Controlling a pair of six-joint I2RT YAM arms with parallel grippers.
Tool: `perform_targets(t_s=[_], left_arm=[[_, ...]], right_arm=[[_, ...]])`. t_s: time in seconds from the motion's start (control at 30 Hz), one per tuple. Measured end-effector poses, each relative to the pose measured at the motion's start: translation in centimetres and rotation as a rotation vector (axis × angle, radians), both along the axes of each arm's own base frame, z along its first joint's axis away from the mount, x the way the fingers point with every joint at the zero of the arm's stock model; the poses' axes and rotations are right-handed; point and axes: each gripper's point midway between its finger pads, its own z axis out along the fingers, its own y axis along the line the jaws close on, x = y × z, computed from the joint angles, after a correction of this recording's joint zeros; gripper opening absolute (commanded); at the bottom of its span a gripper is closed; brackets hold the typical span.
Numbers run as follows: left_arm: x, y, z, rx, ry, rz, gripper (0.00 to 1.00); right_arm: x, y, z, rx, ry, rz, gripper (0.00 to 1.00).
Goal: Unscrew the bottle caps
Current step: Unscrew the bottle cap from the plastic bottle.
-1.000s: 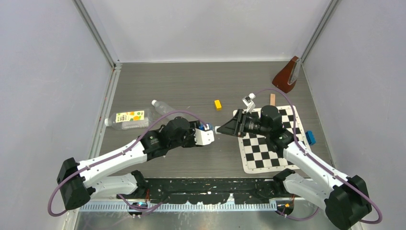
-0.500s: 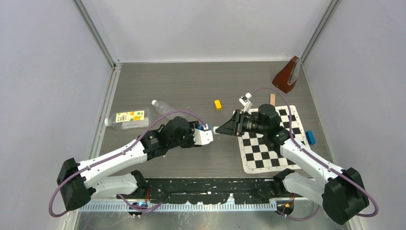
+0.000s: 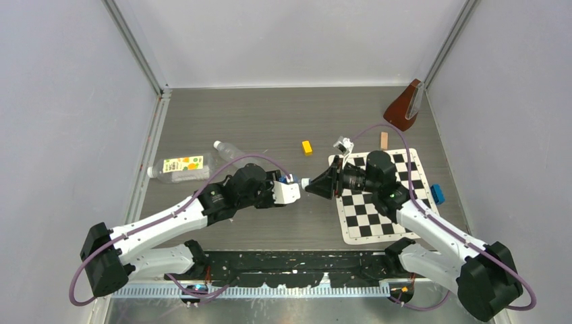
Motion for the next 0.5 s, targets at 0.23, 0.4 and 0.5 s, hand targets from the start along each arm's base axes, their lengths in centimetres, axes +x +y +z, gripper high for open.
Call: perform_targets(t_s=[0.23, 0.4, 0.5], left_arm=[[-0.5, -0.6, 0.1, -0.021, 0.016, -0.031, 0.13], [-0.3, -1.0, 0.6, -0.042, 0.0, -0.034, 0.13], [0.0, -0.9, 0.7, -0.039, -0.015, -0.022, 0.12]], right_arm=[[-0.7, -0.9, -0.3, -0.041, -0.281, 0.039, 0.04], [-0.6, -1.4, 0.3, -0.019, -0.317, -0.018, 0.56], [0.3, -1.8, 0.9, 0.037, -0.188, -0.137, 0.69]])
